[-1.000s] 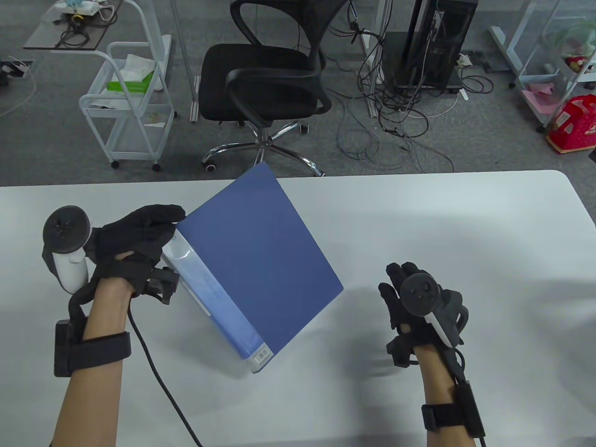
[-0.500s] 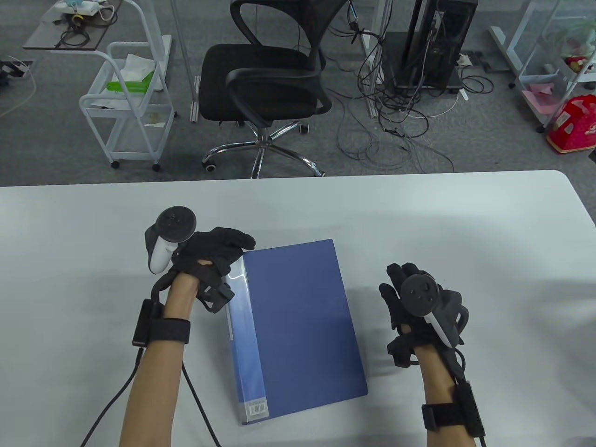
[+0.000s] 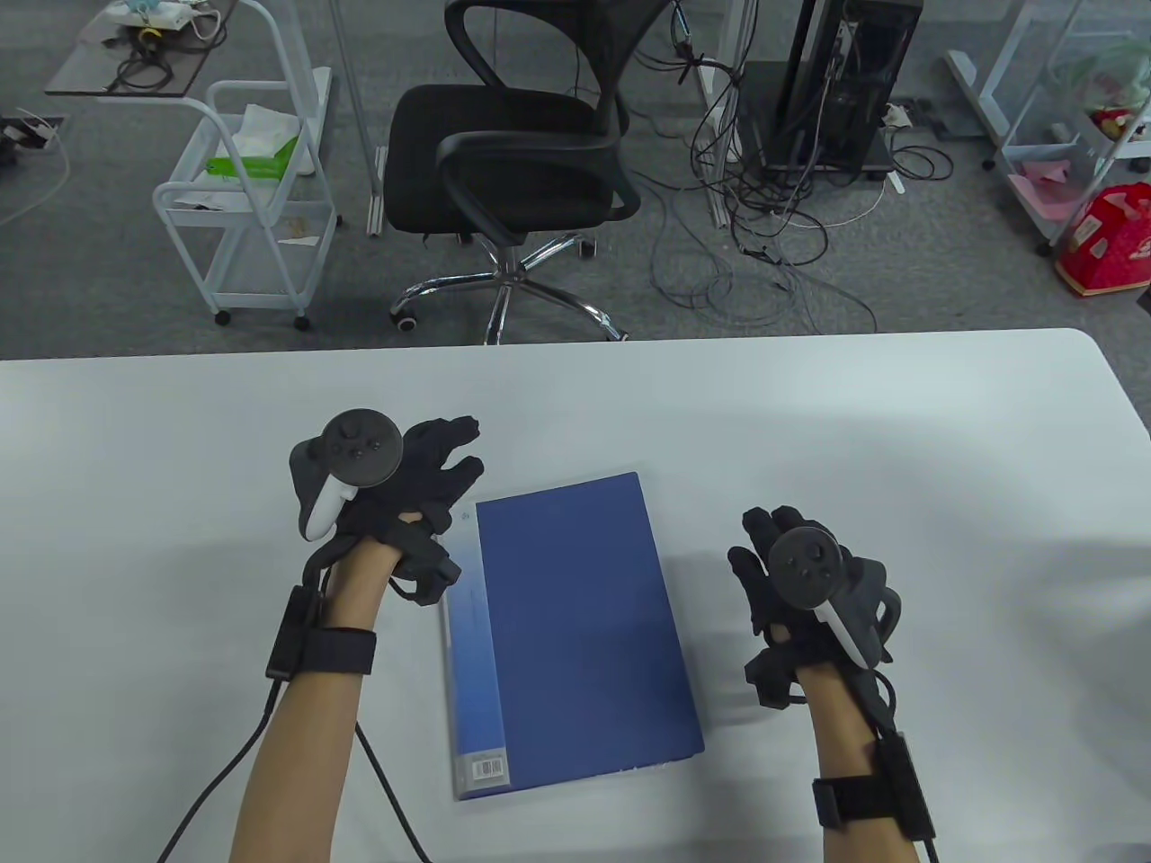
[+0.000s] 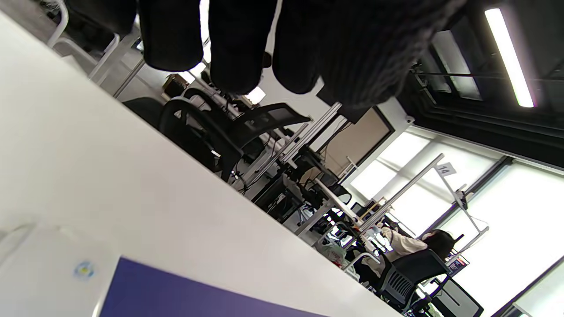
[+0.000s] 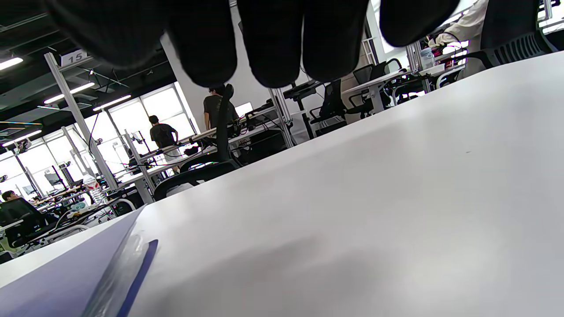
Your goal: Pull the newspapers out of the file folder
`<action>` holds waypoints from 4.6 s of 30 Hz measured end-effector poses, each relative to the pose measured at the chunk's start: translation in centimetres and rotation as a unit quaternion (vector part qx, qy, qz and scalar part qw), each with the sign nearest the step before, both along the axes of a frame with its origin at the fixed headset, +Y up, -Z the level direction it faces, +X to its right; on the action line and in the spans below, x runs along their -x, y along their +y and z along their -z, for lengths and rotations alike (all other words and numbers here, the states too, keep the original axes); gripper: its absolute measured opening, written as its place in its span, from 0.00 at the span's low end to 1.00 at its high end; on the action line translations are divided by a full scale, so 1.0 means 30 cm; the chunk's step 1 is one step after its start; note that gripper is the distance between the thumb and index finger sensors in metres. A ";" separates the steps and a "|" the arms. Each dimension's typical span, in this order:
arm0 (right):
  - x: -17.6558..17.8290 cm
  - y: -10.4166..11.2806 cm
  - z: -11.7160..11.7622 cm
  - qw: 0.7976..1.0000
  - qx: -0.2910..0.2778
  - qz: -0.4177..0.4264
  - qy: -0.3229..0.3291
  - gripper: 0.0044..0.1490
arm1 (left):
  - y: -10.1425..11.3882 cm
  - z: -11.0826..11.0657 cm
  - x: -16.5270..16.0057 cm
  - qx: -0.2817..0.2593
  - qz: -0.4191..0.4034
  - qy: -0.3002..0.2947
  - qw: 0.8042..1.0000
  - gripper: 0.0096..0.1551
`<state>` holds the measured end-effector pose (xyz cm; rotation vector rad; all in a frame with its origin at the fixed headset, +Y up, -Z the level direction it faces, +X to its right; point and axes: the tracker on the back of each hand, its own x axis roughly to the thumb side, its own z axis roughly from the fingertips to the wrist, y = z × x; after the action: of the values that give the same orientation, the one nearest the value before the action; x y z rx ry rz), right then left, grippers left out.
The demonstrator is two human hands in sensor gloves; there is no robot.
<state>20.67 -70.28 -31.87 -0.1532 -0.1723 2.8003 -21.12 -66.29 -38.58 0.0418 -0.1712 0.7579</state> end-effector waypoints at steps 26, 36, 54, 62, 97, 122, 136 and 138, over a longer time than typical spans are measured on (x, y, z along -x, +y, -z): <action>-0.019 0.010 0.002 1.000 -0.007 0.018 -0.005 0.37 | -0.377 -0.179 -0.816 0.263 0.256 0.017 0.930 0.61; -0.018 0.014 0.002 1.000 -0.009 0.029 -0.001 0.37 | -0.333 -0.177 -0.827 0.195 0.252 0.070 0.945 0.52; -0.031 0.022 -0.003 0.999 -0.006 0.037 -0.006 0.37 | 0.282 -0.250 -0.216 0.248 0.072 0.050 0.965 0.43; -0.030 0.007 -0.001 1.000 0.002 0.018 -0.008 0.37 | 0.300 -0.305 -0.013 0.224 0.385 0.173 0.879 0.44; 0.117 -0.067 -0.006 0.997 0.033 -0.050 0.045 0.38 | -0.382 -0.558 -0.228 0.222 0.270 -0.267 0.898 0.59; 0.863 -0.123 0.385 0.963 0.125 -0.179 0.158 0.26 | -0.370 -0.578 -0.288 0.193 0.354 -0.240 0.883 0.51; 0.874 -0.171 0.429 0.966 0.163 -0.157 0.127 0.22 | -0.383 -0.583 -0.271 0.222 0.329 -0.244 0.885 0.50; 0.870 -0.178 0.431 0.964 0.169 -0.154 0.133 0.23 | -0.383 -0.584 -0.271 0.224 0.330 -0.241 0.885 0.50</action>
<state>-5.45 -75.61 -44.80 0.1882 0.3804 3.0985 -13.00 -77.77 -21.07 -0.6270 -0.4523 0.0934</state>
